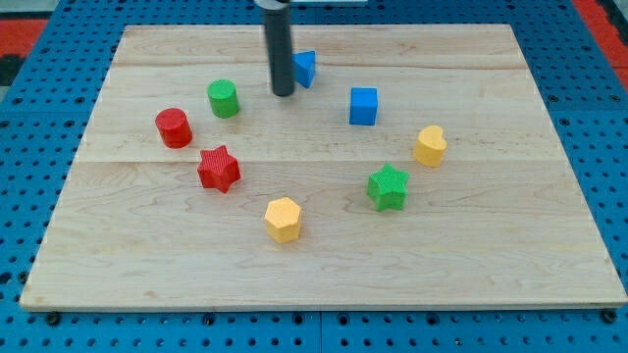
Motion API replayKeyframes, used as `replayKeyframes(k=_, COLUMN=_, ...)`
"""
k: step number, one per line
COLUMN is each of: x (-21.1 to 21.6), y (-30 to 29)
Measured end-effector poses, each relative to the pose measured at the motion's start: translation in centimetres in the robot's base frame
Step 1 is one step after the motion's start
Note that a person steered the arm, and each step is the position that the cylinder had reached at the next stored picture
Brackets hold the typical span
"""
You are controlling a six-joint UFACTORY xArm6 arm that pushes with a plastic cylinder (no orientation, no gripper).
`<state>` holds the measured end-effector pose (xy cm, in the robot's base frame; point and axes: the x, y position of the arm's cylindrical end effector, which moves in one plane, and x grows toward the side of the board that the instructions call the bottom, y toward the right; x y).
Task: Push the blue cube towards the green circle
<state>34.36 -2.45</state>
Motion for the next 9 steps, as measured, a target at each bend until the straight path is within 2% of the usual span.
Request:
replayKeyframes(k=1, x=3.5, y=-0.4)
replayKeyframes(k=3, x=3.4, y=-0.6)
replayKeyframes(k=5, x=3.1, y=12.1)
replayKeyframes(k=6, x=3.0, y=12.6)
replayKeyframes(k=7, x=2.0, y=12.6)
replayKeyframes(k=9, x=-3.1, y=12.9)
